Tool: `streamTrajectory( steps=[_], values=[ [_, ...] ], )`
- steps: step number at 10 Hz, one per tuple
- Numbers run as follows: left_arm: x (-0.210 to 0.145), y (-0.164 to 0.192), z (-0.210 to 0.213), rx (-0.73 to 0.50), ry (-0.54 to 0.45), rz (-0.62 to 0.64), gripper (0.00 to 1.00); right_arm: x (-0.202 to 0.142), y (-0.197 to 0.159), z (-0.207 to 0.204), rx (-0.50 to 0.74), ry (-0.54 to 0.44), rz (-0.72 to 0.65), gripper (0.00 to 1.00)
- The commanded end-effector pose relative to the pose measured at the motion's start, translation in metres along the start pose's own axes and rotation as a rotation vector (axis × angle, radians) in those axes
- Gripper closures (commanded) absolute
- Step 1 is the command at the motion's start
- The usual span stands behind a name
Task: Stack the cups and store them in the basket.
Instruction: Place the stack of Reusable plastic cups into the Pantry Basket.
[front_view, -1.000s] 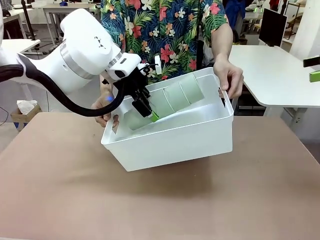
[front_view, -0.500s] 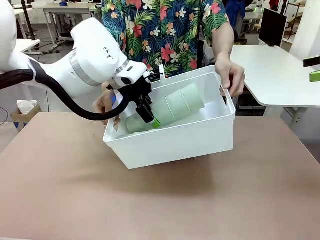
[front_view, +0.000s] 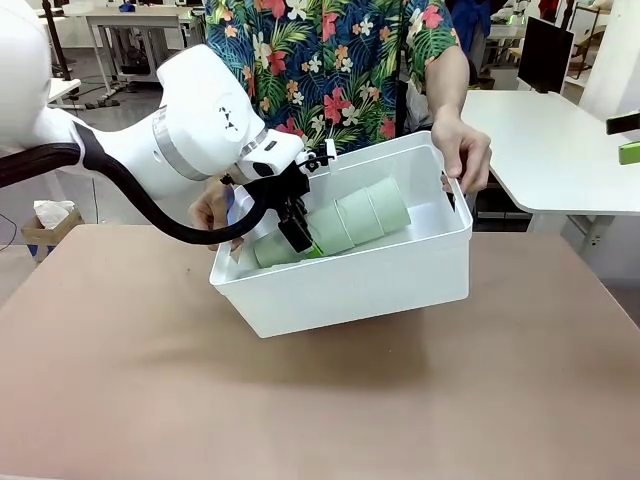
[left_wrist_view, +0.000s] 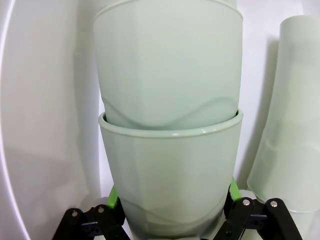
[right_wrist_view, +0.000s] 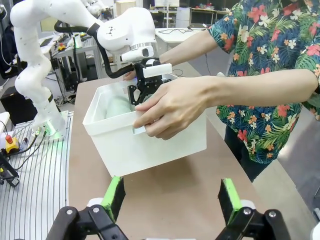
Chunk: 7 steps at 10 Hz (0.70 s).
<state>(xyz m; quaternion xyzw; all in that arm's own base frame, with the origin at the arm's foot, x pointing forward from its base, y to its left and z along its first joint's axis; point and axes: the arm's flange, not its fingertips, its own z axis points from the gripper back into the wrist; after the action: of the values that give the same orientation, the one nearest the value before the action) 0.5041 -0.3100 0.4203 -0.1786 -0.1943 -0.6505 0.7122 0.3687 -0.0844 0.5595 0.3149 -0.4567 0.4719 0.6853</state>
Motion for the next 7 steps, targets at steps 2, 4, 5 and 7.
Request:
streamTrajectory(
  steps=[2,4,5,7],
  values=[
    [0.015,0.003,0.007,0.030,0.005,-0.014,0.00,0.004,-0.002,0.000,-0.002,-0.024,-0.002,0.00],
    [0.017,0.001,0.012,0.020,-0.002,-0.015,0.00,0.004,-0.002,0.000,-0.002,-0.024,-0.002,0.00],
    [0.018,-0.002,0.016,0.009,-0.006,-0.016,0.00,0.004,-0.002,0.000,-0.002,-0.024,-0.002,0.00],
    [0.023,-0.018,0.037,0.011,0.017,-0.029,0.00,0.004,-0.002,0.000,-0.002,-0.024,-0.002,0.00]
  ],
)
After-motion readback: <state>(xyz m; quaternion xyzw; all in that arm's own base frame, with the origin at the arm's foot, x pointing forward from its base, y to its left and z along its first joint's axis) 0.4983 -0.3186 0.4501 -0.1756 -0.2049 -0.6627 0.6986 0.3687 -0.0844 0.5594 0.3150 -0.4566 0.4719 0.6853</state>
